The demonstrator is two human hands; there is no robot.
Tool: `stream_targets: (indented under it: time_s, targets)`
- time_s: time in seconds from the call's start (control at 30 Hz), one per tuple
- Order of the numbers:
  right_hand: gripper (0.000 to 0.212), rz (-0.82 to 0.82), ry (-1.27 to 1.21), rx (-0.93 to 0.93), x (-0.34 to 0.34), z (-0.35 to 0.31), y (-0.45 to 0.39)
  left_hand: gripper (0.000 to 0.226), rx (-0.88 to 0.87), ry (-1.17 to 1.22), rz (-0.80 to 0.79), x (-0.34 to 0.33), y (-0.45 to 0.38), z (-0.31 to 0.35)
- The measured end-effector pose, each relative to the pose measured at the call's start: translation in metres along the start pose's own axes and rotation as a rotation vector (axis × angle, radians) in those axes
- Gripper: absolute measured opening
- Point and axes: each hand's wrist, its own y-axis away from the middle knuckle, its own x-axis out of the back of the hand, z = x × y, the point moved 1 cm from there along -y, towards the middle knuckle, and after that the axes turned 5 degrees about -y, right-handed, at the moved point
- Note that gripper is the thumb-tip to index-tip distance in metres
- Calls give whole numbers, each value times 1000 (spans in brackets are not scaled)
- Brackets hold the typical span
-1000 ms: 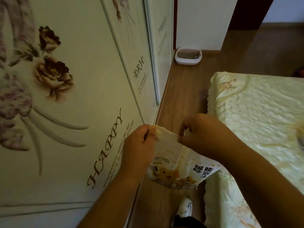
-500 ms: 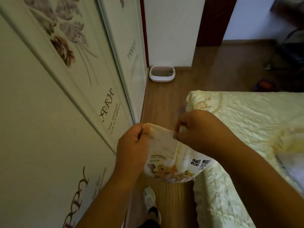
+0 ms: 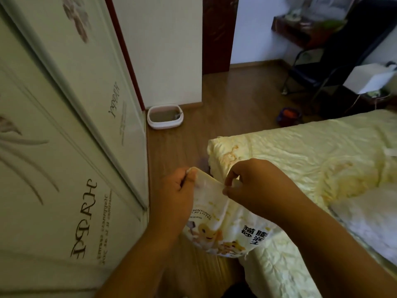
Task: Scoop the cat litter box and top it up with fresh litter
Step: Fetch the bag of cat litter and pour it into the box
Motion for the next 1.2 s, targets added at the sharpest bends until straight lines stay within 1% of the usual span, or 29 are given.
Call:
stream_targets:
  time_s: [0.13,0.3,0.43,0.6,0.7,0.83,0.97,1.03,1.13,1.2]
  targets:
    - [9,12,4,7,7,6,-49,23,20,21,-10,-7,-44,1]
    - [7,-4,-2,87,24,16,-121,26,42,-55,62,-17,-100,-2]
    - [10,-49,-1,170,40,22,-181,28,96,-79,113,-26,-143,4]
    - [12,-103,35,269,55,16,-248,24,179,-65,230,-35,-189,4]
    - [9,-131,54,313,63,10,-280,26,200,-46,249,-35,-213,4]
    - [4,-122,44,344,71,-1,-328,22,217,-47,263,-32,-259,-1]
    - [4,-124,18,320,74,-13,-378,23,196,-55,249,-26,-314,-14]
    - [4,-114,31,298,75,-21,-403,25,171,-57,230,-21,-346,-22]
    - [9,-78,29,258,76,-35,-442,24,144,-55,188,-12,-396,-36]
    - [7,-73,13,217,74,-46,-466,23,127,-47,163,-6,-428,-46]
